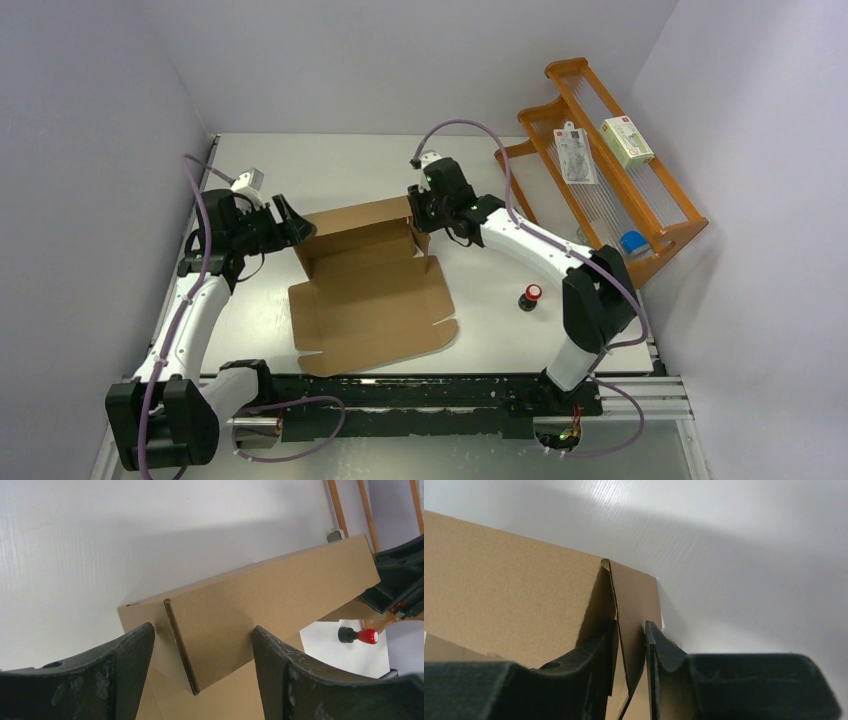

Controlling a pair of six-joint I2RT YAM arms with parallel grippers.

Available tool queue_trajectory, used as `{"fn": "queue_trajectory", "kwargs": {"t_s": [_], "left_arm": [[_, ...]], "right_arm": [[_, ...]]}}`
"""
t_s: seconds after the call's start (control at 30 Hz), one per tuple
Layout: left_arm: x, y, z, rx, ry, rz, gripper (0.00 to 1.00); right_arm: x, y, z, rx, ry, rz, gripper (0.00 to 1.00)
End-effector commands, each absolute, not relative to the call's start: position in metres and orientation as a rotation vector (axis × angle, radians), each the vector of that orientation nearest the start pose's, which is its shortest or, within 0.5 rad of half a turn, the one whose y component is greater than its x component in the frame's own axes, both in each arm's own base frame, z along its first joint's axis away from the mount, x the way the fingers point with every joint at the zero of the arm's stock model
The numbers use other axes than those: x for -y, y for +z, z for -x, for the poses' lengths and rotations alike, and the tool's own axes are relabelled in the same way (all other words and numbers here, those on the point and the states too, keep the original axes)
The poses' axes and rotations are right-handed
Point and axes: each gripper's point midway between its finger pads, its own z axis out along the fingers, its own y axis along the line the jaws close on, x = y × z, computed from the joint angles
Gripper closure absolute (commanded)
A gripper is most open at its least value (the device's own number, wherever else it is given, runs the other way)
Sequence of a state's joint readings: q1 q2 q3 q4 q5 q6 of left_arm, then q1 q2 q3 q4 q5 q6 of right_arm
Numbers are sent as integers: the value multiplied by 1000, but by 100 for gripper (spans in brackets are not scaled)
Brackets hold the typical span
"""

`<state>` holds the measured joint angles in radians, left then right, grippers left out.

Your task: Fold the paper box

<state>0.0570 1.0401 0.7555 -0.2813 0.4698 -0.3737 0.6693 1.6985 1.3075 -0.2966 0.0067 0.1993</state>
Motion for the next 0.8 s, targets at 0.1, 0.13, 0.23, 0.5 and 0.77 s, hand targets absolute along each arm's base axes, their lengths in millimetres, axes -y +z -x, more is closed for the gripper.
{"fn": "queue_trajectory", "kwargs": {"t_s": [0.1, 0.13, 0.23, 0.5, 0.77], "left_arm": [[63, 171, -307, -2156, -584, 203, 25], [62, 170, -307, -2159, -577, 208, 25], [60, 169, -307, -2161, -567, 214, 26], [62, 168, -307, -2158, -577, 226, 28], [64, 169, -308, -2149, -590, 222, 28]], "right_arm": [[-296, 178, -355, -2125, 511, 510, 65], [-293, 181, -355, -2116, 512, 503, 65], [-288, 185, -351, -2094, 536, 493, 64], [-297, 188, -321, -2096, 725, 517, 65], [-315, 191, -295, -2043, 952, 564, 59]]}}
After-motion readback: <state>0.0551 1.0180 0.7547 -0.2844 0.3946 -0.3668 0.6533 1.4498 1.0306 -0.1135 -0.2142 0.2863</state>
